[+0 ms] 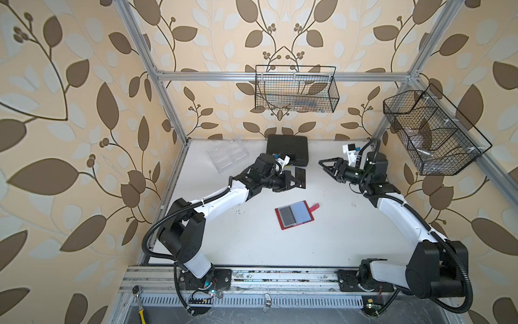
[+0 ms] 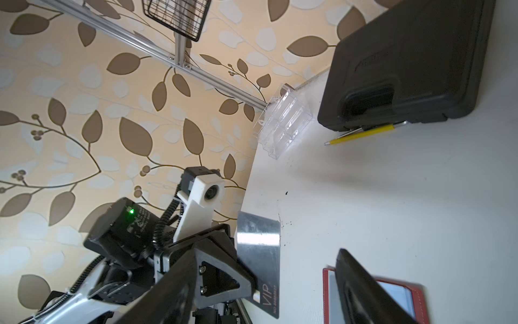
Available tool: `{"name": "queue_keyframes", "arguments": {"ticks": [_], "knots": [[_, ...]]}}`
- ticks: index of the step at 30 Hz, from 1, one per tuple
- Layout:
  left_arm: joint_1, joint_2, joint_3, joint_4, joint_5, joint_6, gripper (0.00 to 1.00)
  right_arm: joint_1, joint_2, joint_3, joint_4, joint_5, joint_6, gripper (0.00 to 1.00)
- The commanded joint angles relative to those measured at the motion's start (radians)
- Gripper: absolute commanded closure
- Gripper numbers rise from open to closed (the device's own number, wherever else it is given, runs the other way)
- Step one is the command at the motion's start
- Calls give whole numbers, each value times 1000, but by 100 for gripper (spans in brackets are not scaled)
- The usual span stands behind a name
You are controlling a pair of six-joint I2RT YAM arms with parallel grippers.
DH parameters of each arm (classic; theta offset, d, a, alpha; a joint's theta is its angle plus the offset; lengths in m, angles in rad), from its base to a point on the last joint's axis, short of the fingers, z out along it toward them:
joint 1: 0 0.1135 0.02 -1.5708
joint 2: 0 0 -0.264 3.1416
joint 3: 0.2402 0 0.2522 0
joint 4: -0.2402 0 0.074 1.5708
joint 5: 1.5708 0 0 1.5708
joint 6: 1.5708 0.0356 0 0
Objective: Take the credit cards out of the card holder
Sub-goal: Pass the credit card.
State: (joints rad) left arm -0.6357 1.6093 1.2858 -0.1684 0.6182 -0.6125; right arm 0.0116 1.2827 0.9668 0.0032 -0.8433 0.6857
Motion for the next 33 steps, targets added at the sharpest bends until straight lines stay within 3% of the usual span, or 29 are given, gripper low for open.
{"name": "queue_keyframes", "arguments": {"ticks": [1,5,10,15,24,33], "knots": [[-16,-26,171,-650,-86,454,100,11,4,106,-279,-51,-413,23],[-55,16,274,-832,-184,612,100,43,-24,143,-376,-59,-787,21],[-101,62,368,-967,-248,739,100,48,34,227,-558,-125,-1076,21],[-149,68,403,-1003,-309,823,100,162,118,271,-762,-163,-1299,28],[-201,25,390,-966,-368,900,100,232,122,177,-766,-213,-1338,33],[-209,-23,350,-886,-329,932,100,283,117,98,-717,-211,-1314,40]]}}
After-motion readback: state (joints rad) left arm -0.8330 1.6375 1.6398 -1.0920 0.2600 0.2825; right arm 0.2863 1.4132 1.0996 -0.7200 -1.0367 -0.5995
